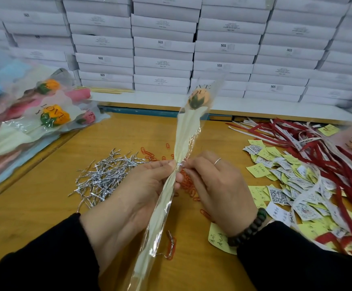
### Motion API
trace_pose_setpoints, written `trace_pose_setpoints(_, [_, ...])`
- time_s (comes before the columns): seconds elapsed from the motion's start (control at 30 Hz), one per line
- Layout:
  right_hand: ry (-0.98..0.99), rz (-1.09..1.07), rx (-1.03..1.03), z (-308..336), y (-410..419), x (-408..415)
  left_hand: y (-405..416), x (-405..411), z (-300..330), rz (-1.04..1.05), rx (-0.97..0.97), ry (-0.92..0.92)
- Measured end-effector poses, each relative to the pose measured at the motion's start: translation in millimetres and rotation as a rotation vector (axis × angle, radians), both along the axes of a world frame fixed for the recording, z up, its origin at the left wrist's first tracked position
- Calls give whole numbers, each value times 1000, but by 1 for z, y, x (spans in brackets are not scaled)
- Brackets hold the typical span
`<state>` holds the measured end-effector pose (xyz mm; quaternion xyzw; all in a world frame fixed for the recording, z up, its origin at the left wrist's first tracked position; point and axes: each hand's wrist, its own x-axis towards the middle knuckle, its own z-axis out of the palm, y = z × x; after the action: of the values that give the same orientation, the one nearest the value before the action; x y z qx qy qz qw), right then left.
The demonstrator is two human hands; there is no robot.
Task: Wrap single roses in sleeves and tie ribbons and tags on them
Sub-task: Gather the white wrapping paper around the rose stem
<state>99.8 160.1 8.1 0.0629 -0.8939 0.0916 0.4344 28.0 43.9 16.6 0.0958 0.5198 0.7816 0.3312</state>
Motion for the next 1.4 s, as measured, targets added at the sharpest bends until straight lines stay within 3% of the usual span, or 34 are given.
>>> trace_pose_setpoints(0.4, [-223, 136, -662, -3, 0, -7, 2, 1, -1, -17, 8, -25])
trace_pose_setpoints(0.6, [-201, 166, -672, 0, 0, -5, 2, 0, -1, -37, 28, -41])
trace_pose_setpoints(0.8, [-274, 247, -859, 4, 1, -3, 2, -1, -3, -49, 45, -34])
trace_pose_setpoints(1.0, [-236, 197, -624, 6, 2, -2, 2, -2, -4, -65, 52, -37])
trace_pose_setpoints(1.23, [-251, 154, -540, 3, 4, -4, 3, -1, -6, -86, 58, -24])
trace_pose_setpoints(1.33, [-333, 139, -604, 3, 3, -5, 3, 1, -6, -81, 60, 5])
trace_pose_setpoints(1.4, [-446, 181, -803, 6, 2, -6, 3, 1, -5, -69, 68, 17])
